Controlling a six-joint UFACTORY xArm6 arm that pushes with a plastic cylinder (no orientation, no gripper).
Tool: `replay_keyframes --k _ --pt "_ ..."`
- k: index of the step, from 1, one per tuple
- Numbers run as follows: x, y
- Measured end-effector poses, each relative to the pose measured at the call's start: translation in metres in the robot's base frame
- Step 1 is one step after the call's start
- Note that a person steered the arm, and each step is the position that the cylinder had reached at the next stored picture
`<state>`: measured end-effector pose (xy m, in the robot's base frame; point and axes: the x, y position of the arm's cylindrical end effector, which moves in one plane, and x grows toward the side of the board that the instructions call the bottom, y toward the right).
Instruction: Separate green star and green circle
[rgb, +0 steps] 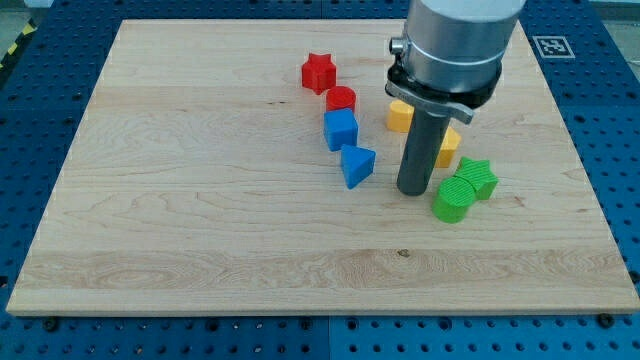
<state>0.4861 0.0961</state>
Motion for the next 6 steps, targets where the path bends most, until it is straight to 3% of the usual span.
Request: replay_keyframes --k 4,6 --pt "-0.001 0.054" --pt "0.02 0.029"
